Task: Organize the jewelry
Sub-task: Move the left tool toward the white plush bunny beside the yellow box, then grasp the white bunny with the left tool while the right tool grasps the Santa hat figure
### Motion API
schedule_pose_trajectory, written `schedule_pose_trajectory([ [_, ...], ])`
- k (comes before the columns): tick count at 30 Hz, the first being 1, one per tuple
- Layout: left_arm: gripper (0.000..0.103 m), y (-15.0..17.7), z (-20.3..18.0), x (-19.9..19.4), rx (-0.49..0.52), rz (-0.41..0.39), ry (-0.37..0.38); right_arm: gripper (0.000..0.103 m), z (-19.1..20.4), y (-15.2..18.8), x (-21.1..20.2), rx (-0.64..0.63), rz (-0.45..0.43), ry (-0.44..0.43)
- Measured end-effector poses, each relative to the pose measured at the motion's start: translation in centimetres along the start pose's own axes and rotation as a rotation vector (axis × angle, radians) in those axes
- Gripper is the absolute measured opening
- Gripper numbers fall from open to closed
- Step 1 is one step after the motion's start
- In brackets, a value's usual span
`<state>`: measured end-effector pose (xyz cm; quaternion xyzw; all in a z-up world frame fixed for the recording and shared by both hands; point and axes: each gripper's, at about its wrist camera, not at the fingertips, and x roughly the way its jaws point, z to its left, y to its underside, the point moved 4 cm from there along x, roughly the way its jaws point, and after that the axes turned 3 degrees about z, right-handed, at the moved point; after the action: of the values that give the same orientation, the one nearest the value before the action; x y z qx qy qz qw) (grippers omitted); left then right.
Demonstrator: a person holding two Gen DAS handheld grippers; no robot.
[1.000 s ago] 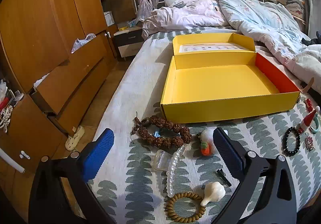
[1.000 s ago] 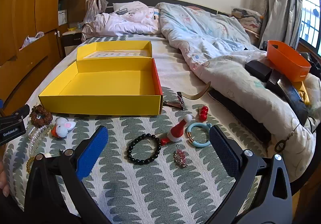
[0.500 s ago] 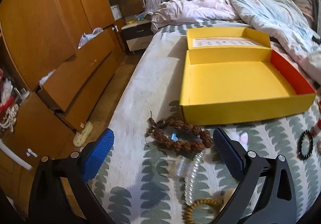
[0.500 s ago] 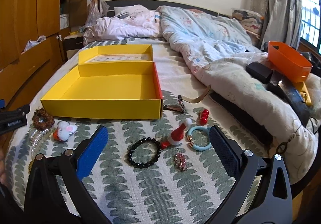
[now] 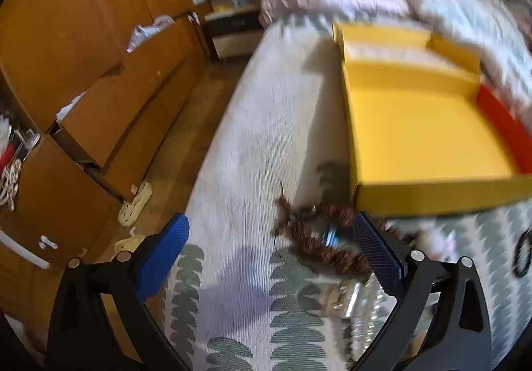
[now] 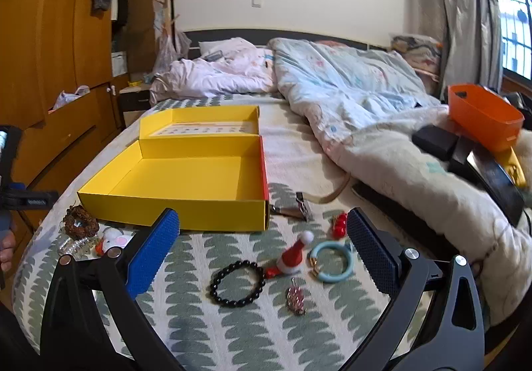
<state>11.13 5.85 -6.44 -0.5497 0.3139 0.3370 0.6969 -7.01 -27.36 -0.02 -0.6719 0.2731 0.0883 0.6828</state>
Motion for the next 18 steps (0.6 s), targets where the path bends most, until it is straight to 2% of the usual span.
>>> schedule_pose_trajectory([
  [2, 0.098, 0.4, -0.2, 1.2, 0.008, 0.051, 0.001, 0.1, -0.5, 0.0, 0.3, -0.014, -0.019, 0.005],
  [3, 0.098, 0.5, -0.3, 1.7, 0.004, 0.065, 0.001, 0.1, -0.7, 0.0, 1.0, -0.02, 0.016, 0.018],
  [6, 0.098, 0.5, 0.0, 2.2, -0.008, 0.066, -0.009, 0.1, -1.8, 0.2, 2.1, 0.026, 0.067, -0.033],
  [9, 0.098, 0.5, 0.1, 2.5, -0.023, 0.067, -0.037, 0.1, -3.2, 0.6, 3.0, 0.061, 0.108, -0.004],
  [13, 0.098, 0.4, -0.3, 3.2, -0.027, 0.082, -0.032, 0.1, -4.4, 0.9, 4.0, 0.089, 0.138, 0.013],
  [18, 0.098, 0.9, 0.1, 5.0, -0.061, 0.176, 0.001, 0.1, -5.8, 1.3, 5.7, 0.132, 0.219, 0.009],
])
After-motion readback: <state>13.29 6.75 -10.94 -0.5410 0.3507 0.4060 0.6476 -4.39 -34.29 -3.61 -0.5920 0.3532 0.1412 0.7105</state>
